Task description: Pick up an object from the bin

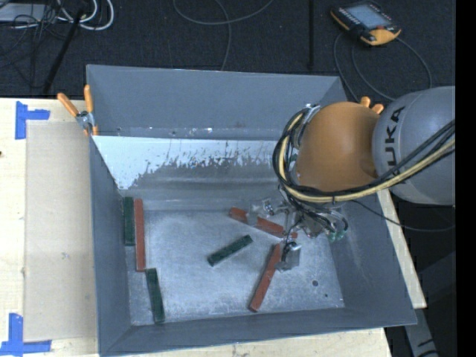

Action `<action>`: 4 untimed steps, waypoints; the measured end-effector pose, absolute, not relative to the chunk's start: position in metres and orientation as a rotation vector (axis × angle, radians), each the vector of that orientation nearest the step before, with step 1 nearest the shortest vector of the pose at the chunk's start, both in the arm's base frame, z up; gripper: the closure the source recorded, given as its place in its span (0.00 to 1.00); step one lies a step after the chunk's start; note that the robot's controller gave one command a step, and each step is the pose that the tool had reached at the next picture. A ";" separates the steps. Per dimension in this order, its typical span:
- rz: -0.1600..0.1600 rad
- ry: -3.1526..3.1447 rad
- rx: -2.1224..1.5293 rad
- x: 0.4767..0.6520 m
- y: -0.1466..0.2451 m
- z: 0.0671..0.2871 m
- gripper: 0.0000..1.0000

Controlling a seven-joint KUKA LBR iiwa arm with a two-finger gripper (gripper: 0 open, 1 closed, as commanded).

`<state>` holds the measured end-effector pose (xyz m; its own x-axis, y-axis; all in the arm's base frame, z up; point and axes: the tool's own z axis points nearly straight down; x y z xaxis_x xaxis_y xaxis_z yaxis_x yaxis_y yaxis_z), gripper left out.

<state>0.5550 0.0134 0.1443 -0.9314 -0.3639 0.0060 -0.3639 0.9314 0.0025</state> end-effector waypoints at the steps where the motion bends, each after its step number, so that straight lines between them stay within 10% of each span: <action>1: 0.001 -3.066 0.714 0.563 0.023 0.121 0.00; 4: 0.006 -3.039 0.859 0.605 0.046 0.137 0.00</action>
Offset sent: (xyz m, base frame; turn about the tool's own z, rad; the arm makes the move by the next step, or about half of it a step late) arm 0.0234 -0.0078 -0.0743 0.0206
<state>0.6053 0.0465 0.1372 -0.8517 -0.5238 -0.0144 -0.5237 0.8519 -0.0082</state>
